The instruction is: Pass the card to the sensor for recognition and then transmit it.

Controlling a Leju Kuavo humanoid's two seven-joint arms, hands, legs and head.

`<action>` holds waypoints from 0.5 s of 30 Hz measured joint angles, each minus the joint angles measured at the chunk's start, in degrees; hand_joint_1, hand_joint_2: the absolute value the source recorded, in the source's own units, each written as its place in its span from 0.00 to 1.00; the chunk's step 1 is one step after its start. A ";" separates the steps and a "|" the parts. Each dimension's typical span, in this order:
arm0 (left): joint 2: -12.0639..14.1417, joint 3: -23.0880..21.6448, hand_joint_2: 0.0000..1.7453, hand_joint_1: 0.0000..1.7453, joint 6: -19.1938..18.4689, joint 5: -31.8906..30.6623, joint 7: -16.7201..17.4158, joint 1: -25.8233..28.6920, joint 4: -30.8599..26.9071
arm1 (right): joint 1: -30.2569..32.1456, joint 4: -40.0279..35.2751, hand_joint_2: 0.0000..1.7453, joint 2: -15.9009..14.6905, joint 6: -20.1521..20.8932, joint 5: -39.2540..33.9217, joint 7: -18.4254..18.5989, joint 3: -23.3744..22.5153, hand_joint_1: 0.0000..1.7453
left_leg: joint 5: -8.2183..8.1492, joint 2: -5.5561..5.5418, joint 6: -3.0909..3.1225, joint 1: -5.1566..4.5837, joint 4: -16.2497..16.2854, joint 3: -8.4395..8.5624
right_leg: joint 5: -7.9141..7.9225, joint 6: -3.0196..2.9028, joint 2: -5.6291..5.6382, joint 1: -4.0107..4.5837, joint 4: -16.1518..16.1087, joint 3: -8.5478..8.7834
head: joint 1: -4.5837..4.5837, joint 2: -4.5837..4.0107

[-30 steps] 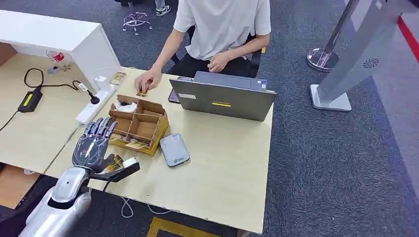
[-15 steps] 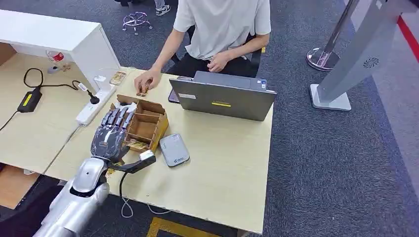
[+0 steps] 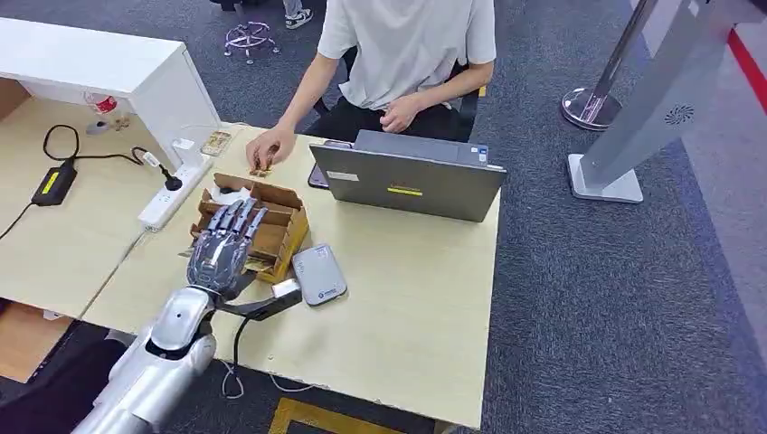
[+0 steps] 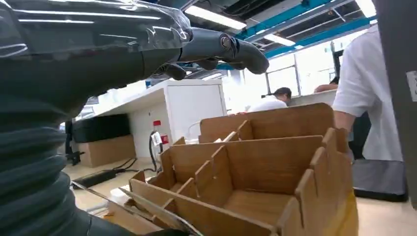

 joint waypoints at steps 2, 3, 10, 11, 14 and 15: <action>-0.11 -0.11 1.00 0.00 -0.11 0.15 -0.02 0.11 -0.02 | 0.02 0.00 0.00 0.00 0.00 0.00 -0.02 0.00 0.00 | 0.00 0.00 0.00 0.00 0.00 0.00 | 0.00 0.00 0.00 0.00 0.00 0.00 | 0.00 0.00; -0.15 -0.15 1.00 0.00 -0.35 0.31 -0.02 0.14 -0.04 | 0.02 0.02 0.00 0.00 0.02 0.00 -0.02 0.00 0.00 | 0.00 0.00 0.00 0.00 0.00 0.00 | 0.00 0.00 0.00 0.00 0.00 0.00 | 0.02 0.00; -0.15 -0.79 1.00 0.00 -1.35 0.87 -0.02 0.23 -0.07 | 0.02 0.00 0.00 0.00 0.04 0.06 -0.04 0.00 0.00 | 0.00 -0.01 0.00 0.00 0.00 0.00 | 0.00 0.00 -0.01 0.00 0.00 0.01 | 0.00 0.00; -0.15 -0.83 1.00 0.00 -1.35 0.90 -0.02 0.23 -0.07 | 0.02 0.00 0.00 0.00 0.11 0.07 -0.04 0.00 0.00 | 0.00 0.00 0.00 0.00 0.00 0.00 | 0.00 0.00 0.00 0.00 0.00 0.01 | 0.00 0.00; -0.15 -0.83 1.00 0.00 -1.35 0.90 -0.02 0.23 -0.07 | 0.02 0.00 0.00 0.00 0.17 0.07 -0.04 0.00 0.00 | 0.00 0.00 0.00 0.00 0.00 0.00 | 0.00 0.00 0.00 0.00 0.00 0.01 | 0.00 0.00; -0.15 -0.85 1.00 0.00 -1.35 0.90 -0.02 0.23 -0.07 | 0.02 0.00 0.00 0.00 0.17 0.07 -0.04 0.00 0.00 | 0.00 0.00 0.00 0.00 0.00 0.00 | 0.00 0.00 0.00 0.00 0.00 0.01 | 0.00 0.00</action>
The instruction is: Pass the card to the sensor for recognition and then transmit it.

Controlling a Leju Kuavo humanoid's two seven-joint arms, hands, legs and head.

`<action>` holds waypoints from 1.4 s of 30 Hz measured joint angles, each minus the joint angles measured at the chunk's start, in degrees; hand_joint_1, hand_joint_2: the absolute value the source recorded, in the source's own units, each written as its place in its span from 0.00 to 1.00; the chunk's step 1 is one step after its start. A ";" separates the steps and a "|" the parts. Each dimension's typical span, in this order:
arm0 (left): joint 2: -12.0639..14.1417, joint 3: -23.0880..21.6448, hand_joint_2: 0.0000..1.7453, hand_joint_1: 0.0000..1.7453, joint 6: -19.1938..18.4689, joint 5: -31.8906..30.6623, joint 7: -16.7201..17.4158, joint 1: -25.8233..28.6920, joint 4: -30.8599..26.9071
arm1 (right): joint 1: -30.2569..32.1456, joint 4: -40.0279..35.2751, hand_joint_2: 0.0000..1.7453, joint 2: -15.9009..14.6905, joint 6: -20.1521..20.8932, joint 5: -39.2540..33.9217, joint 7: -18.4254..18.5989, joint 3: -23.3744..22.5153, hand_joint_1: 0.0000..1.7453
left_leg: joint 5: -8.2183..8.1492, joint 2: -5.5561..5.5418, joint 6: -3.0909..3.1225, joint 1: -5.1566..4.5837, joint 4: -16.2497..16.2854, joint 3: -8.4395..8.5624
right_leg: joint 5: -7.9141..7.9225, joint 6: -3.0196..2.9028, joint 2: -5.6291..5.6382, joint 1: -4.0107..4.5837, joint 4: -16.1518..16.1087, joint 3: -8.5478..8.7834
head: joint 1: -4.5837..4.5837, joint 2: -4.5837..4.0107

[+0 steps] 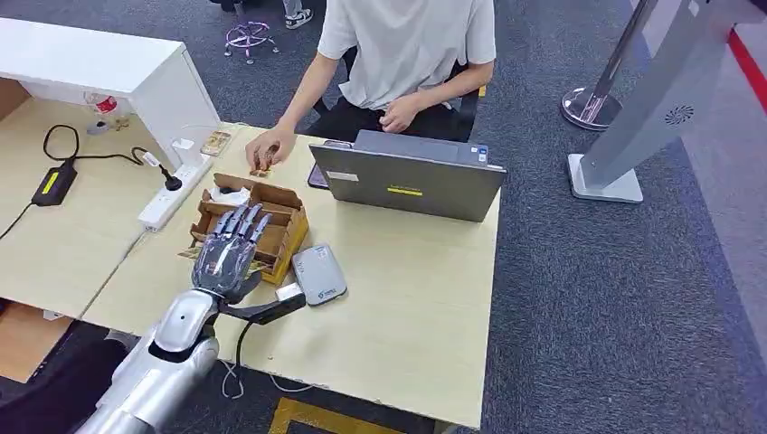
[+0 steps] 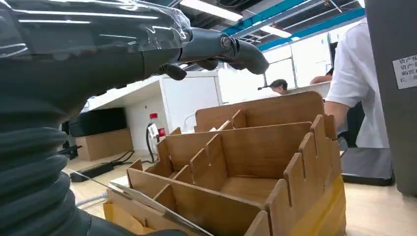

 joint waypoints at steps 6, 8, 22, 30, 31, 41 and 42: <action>0.00 0.00 1.00 0.00 -0.89 0.44 0.00 0.00 0.00 | 0.00 0.00 0.00 0.00 -0.02 0.02 0.00 0.00 0.00 | 0.00 0.00 0.00 0.00 0.00 0.00 | 0.00 0.00 0.00 0.00 0.00 0.00 | 0.00 0.00; 0.00 -0.05 1.00 1.00 -1.46 0.85 -0.02 0.00 0.00 | 0.00 0.02 0.00 0.00 -0.09 0.11 0.00 -0.04 0.00 | 0.00 0.00 0.00 0.00 0.00 0.00 | 0.00 0.00 0.00 0.00 0.00 0.00 | 0.02 0.00; 0.31 -0.07 1.00 1.00 -4.70 5.16 -2.10 -0.04 0.00 | -0.01 0.00 0.00 0.00 0.02 0.66 0.04 -0.18 0.00 | 0.00 0.00 0.00 0.00 0.00 0.00 | 0.00 0.00 0.00 0.00 0.00 0.00 | 0.02 0.00; 0.31 -0.07 1.00 1.00 -5.05 5.46 -2.10 -0.28 0.00 | -0.01 0.02 0.00 0.00 0.07 0.79 0.11 -0.20 0.00 | 0.00 0.00 0.00 0.00 0.00 0.00 | 0.00 0.00 0.00 0.00 0.00 0.00 | 0.00 0.00; 0.31 -0.07 1.00 1.00 -5.14 5.51 -2.08 -0.33 0.00 | -0.01 0.00 0.00 0.00 0.11 0.79 0.15 -0.22 0.00 | 0.00 0.00 0.00 0.00 0.00 0.00 | 0.00 0.00 0.00 0.00 0.00 0.00 | 0.00 0.00; 0.31 -0.07 1.00 1.00 -5.49 6.64 -1.68 -0.66 0.09 | -0.01 0.00 0.00 -0.02 0.52 1.18 0.33 -0.87 0.00 | 0.00 0.01 0.00 0.00 0.00 0.00 | 0.00 0.00 0.01 0.00 0.00 0.00 | 0.00 0.00; 0.31 -0.07 1.00 1.00 -5.51 6.47 -1.42 -0.69 0.09 | -0.01 0.00 0.00 0.00 0.52 1.25 0.35 -0.98 0.00 | 0.00 0.01 0.00 0.00 0.00 0.00 | 0.00 0.00 0.01 0.00 0.00 0.00 | 0.00 0.00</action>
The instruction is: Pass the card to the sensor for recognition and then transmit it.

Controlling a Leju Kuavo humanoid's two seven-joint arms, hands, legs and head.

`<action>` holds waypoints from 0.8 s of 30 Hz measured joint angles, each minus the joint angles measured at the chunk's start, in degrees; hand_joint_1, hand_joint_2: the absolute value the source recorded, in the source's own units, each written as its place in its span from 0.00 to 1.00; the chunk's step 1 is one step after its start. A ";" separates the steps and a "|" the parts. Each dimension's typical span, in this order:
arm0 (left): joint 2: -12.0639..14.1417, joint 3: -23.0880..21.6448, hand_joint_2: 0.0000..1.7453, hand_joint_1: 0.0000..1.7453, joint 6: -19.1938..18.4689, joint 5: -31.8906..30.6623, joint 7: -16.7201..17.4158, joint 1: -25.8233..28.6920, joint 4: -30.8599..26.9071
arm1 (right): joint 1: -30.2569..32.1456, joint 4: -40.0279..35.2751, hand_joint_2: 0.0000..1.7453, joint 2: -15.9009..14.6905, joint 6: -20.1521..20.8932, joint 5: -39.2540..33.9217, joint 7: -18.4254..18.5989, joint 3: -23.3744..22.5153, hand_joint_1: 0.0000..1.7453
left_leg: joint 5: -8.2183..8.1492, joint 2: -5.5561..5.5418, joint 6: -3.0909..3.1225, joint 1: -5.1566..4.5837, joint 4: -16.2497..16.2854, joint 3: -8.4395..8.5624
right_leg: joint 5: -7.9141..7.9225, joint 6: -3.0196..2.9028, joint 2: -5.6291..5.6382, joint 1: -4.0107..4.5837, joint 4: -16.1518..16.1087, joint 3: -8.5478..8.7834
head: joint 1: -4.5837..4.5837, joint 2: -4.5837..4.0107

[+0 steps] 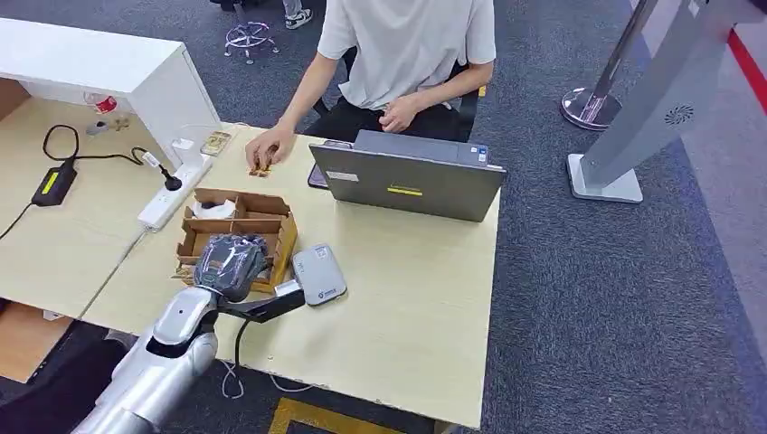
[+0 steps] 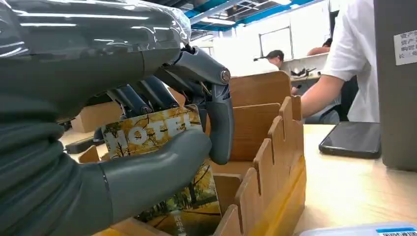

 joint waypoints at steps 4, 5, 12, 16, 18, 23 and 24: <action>-0.02 0.00 1.00 1.00 0.00 -0.41 0.44 -0.11 0.02 | 0.00 0.00 0.00 -0.02 -0.09 0.07 0.07 -0.13 0.00 | 0.00 0.00 0.00 0.00 0.00 0.00 | 0.00 0.00 0.00 0.00 0.00 0.00 | 0.00 0.00; -0.02 0.00 1.00 1.00 0.00 -0.44 0.44 -0.13 0.04 | 0.00 0.00 0.00 -0.02 -0.09 0.07 0.07 -0.15 0.00 | 0.00 0.00 0.00 0.00 0.00 0.00 | 0.00 0.00 0.00 0.00 0.00 0.00 | 0.00 0.00; -0.07 0.00 1.00 1.00 2.34 0.77 0.37 -0.16 0.07 | 0.00 0.00 0.00 -0.02 -0.11 0.28 0.07 -0.37 0.00 | 0.00 0.00 0.00 0.00 0.00 0.00 | 0.00 0.00 0.00 0.00 0.00 0.00 | 0.00 0.00; -0.07 0.00 1.00 1.00 2.69 0.98 0.37 -0.16 0.07 | 0.00 0.00 0.00 -0.02 -0.13 0.52 0.07 -0.52 0.00 | 0.00 0.00 0.00 0.00 0.00 0.00 | 0.00 0.00 0.00 0.00 0.00 0.00 | 0.00 0.00; -0.07 0.00 1.00 1.00 2.69 1.09 0.37 -0.16 0.07 | 0.01 0.00 0.00 -0.02 -0.22 0.59 0.07 -0.55 0.00 | 0.00 0.00 0.00 0.00 0.00 0.00 | 0.00 0.00 0.00 0.00 0.00 0.00 | 0.00 0.00; -0.07 0.00 1.00 1.00 2.71 1.09 0.37 -0.16 0.07 | 0.01 0.02 0.00 -0.02 -0.46 0.57 0.07 -0.57 0.00 | 0.00 0.00 0.00 0.00 0.00 0.00 | 0.00 0.00 0.00 0.00 0.00 0.00 | 0.00 0.00; -0.07 0.00 1.00 1.00 2.71 1.09 0.37 -0.16 0.07 | 0.01 0.00 0.00 -0.02 -0.44 0.59 0.07 -0.57 0.00 | 0.00 0.00 0.00 0.00 0.00 0.00 | 0.00 0.00 0.00 0.00 0.00 0.00 | 0.00 0.00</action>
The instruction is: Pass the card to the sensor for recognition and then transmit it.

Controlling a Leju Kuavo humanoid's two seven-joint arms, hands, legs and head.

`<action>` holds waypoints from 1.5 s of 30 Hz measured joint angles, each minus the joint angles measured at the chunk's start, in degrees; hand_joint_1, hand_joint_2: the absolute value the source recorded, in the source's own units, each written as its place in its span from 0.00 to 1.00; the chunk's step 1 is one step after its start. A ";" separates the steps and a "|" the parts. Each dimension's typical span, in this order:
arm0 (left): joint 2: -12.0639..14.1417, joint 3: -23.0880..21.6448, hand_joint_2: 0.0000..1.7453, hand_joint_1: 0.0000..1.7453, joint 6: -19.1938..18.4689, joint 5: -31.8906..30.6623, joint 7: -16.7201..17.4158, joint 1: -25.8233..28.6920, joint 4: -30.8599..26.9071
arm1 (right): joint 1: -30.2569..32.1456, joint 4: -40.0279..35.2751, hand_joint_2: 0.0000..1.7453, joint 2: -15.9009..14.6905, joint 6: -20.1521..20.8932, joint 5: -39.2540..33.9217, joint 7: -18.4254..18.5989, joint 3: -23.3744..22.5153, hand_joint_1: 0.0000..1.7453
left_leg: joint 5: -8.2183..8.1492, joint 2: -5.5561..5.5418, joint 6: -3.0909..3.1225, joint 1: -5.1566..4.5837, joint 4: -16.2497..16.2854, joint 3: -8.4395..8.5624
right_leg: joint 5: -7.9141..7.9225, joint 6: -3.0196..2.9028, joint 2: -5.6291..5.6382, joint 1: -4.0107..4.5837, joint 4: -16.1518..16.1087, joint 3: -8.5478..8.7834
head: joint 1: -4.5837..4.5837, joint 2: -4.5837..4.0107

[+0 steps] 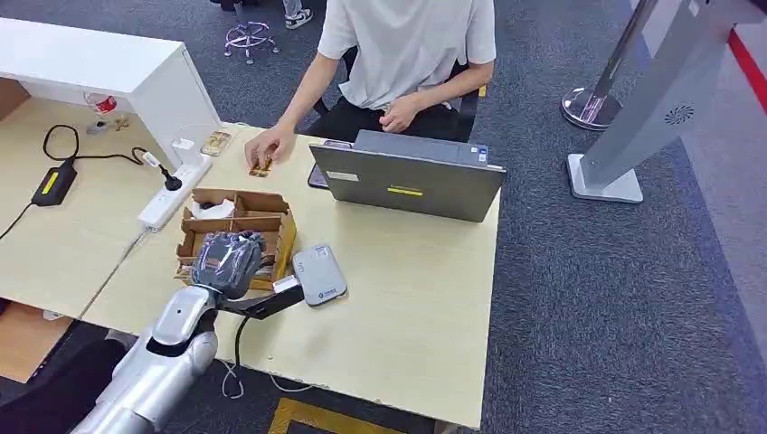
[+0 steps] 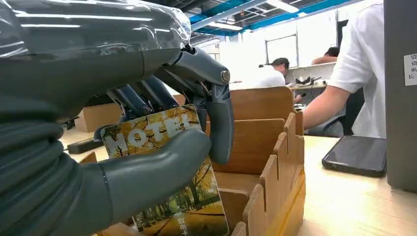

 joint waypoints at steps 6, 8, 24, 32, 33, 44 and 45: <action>0.07 0.00 1.00 1.00 1.45 3.51 -1.25 -1.92 -1.42 | 0.03 0.02 0.00 0.00 0.00 0.28 0.09 0.00 0.00 | 0.05 -0.05 0.06 0.01 0.04 -0.06 | 0.01 0.00 -0.10 0.01 0.00 -0.04 | 0.02 0.00; 0.31 0.00 1.00 1.00 -0.70 4.37 -0.96 -4.39 -2.88 | -0.06 0.02 0.00 0.00 -0.02 0.42 0.09 0.00 0.00 | 0.05 -0.11 0.06 0.01 0.03 -0.05 | 0.04 0.05 -0.14 0.01 0.01 0.02 | 0.00 0.00; 1.14 0.00 1.00 1.00 -1.68 6.12 -0.83 -8.47 -7.08 | 0.00 0.02 0.00 0.00 -0.15 0.92 0.24 -0.09 0.00 | 0.06 -0.06 0.06 0.01 0.03 -0.04 | 0.05 0.06 -0.09 0.01 0.01 -0.02 | 0.02 0.00; 1.49 0.00 1.00 1.00 -2.95 5.42 0.48 -12.09 -7.56 | -0.12 0.00 0.00 0.02 -0.09 1.71 1.01 -0.09 0.00 | 0.10 -0.08 0.09 0.01 0.06 -0.06 | 0.06 0.06 -0.11 0.01 0.01 -0.05 | 0.00 0.00; 1.46 -0.02 1.00 1.00 -2.93 4.34 1.18 -13.88 -6.62 | -0.26 0.00 0.00 0.00 -0.04 2.14 1.27 -0.09 0.00 | 0.11 -0.09 0.09 0.02 0.06 -0.08 | 0.07 0.08 -0.13 0.01 0.01 -0.06 | 0.00 0.00; -0.43 -3.23 1.00 1.00 -1.68 -2.08 3.59 -34.81 12.36 | -2.23 -0.33 0.00 0.35 1.11 3.93 2.93 -0.09 0.00 | 0.24 -0.03 0.06 0.01 0.09 -0.12 | 0.24 0.09 -0.04 0.01 0.02 -0.09 | 0.02 0.00; -0.65 -3.32 1.00 1.00 -1.81 -2.16 3.69 -36.17 13.39 | -2.29 -0.33 0.00 0.46 1.24 3.93 3.08 -0.09 0.00 | 0.24 -0.03 0.06 0.01 0.09 -0.12 | 0.24 0.09 -0.03 0.01 0.02 -0.09 | 0.00 0.00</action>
